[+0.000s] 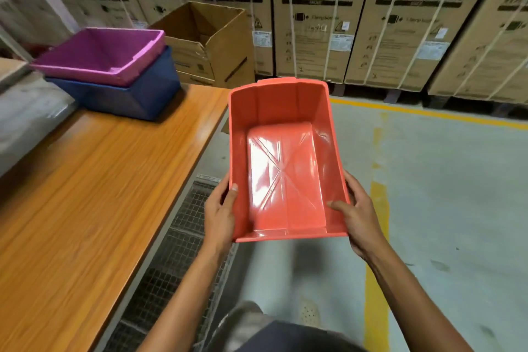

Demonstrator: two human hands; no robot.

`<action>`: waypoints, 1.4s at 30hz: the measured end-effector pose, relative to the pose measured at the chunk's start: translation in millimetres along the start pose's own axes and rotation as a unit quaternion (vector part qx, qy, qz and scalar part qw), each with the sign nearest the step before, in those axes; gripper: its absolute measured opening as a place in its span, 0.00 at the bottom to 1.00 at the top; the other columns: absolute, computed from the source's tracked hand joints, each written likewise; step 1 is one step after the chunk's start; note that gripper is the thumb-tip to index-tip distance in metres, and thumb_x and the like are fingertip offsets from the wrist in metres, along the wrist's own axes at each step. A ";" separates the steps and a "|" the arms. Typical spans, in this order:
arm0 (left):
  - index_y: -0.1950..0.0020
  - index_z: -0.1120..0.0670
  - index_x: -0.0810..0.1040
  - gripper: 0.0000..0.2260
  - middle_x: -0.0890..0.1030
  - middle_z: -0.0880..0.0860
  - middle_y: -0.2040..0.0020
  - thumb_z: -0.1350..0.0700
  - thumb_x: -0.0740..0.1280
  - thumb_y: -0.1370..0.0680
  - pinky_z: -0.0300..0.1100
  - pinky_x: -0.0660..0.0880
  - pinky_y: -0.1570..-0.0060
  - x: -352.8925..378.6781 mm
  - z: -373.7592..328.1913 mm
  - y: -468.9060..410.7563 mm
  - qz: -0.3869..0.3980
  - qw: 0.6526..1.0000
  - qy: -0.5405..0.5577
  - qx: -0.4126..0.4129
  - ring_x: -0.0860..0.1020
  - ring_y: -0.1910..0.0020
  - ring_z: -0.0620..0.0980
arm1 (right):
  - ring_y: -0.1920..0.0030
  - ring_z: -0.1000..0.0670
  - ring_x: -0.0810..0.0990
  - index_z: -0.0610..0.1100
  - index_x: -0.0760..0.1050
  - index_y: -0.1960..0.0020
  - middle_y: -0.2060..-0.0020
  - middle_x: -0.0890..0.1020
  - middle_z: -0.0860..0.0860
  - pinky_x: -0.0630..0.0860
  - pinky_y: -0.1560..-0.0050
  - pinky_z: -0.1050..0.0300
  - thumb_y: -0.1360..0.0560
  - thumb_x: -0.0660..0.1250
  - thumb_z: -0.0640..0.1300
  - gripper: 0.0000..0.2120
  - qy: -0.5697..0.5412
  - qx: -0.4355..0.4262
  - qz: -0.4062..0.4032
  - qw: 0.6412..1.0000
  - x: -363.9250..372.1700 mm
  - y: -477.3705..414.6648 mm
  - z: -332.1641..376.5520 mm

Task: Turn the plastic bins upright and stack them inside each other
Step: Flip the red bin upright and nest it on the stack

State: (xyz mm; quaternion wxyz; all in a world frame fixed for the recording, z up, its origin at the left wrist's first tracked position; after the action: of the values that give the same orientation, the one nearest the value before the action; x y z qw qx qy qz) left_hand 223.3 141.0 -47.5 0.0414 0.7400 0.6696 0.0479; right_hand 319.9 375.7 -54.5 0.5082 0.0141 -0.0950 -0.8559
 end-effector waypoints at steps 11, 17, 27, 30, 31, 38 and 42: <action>0.31 0.44 0.75 0.16 0.78 0.47 0.32 0.53 0.64 0.20 0.55 0.71 0.32 -5.3 -76.6 -110.3 -0.132 0.981 0.085 0.109 0.76 0.33 0.48 | 0.43 0.53 0.83 0.48 0.72 0.28 0.39 0.82 0.51 0.79 0.51 0.64 0.35 0.70 0.38 0.35 -0.018 -0.096 0.157 0.983 71.7 -171.5 88.9; 0.29 0.51 0.74 0.18 0.79 0.48 0.33 0.58 0.64 0.19 0.47 0.72 0.32 -40.7 -129.9 -174.7 -0.212 0.952 0.109 0.192 0.75 0.32 0.49 | 0.40 0.50 0.82 0.51 0.71 0.28 0.39 0.83 0.55 0.79 0.47 0.60 0.32 0.71 0.33 0.34 -0.018 -0.132 0.277 0.952 158.8 -259.5 146.6; 0.30 0.54 0.75 0.17 0.83 0.55 0.39 0.61 0.61 0.18 0.44 0.81 0.46 -108.3 -216.1 -251.3 -0.297 0.910 0.198 0.212 0.82 0.44 0.51 | 0.42 0.54 0.82 0.62 0.75 0.39 0.41 0.82 0.56 0.79 0.42 0.54 0.32 0.73 0.41 0.26 0.012 -0.192 0.412 0.891 305.6 -349.1 243.3; 0.30 0.54 0.74 0.18 0.83 0.56 0.41 0.62 0.61 0.20 0.45 0.82 0.52 -123.9 -235.5 -273.1 -0.287 0.913 0.198 0.211 0.83 0.46 0.53 | 0.49 0.62 0.83 0.59 0.74 0.41 0.45 0.82 0.59 0.79 0.43 0.58 0.27 0.71 0.32 0.25 0.046 -0.220 0.438 0.870 352.6 -376.7 263.6; 0.30 0.53 0.74 0.18 0.84 0.56 0.41 0.62 0.61 0.20 0.46 0.82 0.51 -129.0 -240.3 -281.4 -0.290 0.914 0.194 0.205 0.83 0.45 0.55 | 0.52 0.64 0.82 0.59 0.74 0.43 0.48 0.82 0.60 0.80 0.47 0.62 0.26 0.69 0.31 0.25 0.058 -0.222 0.443 0.866 368.5 -385.8 268.4; 0.35 0.55 0.78 0.16 0.84 0.58 0.44 0.65 0.61 0.21 0.41 0.81 0.58 -164.4 -254.6 -353.6 -0.380 0.886 0.194 0.179 0.84 0.52 0.51 | 0.66 0.62 0.83 0.49 0.78 0.45 0.60 0.83 0.57 0.79 0.62 0.66 0.27 0.65 0.26 0.21 0.090 -0.181 0.494 0.845 471.8 -451.6 281.9; 0.34 0.57 0.77 0.16 0.84 0.58 0.45 0.65 0.60 0.21 0.42 0.81 0.60 -181.6 -249.9 -378.7 -0.423 0.872 0.194 0.149 0.84 0.55 0.51 | 0.59 0.51 0.82 0.51 0.79 0.49 0.57 0.85 0.50 0.78 0.58 0.59 0.28 0.68 0.31 0.16 0.130 -0.166 0.521 0.827 517.1 -476.7 265.2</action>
State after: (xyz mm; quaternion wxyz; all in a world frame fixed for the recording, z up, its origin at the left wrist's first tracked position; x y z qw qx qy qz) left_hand -200.0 -2.6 150.1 -0.1843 0.3593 0.9123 0.0679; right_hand -375.3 185.7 158.9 0.8808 -0.0109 0.1222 -0.4573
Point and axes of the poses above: each hand's wrist, its own y-axis away from the middle knuckle, its own x-axis out of the palm, z = x × y, the point moved 3 cm from there along -y, towards the middle knuckle
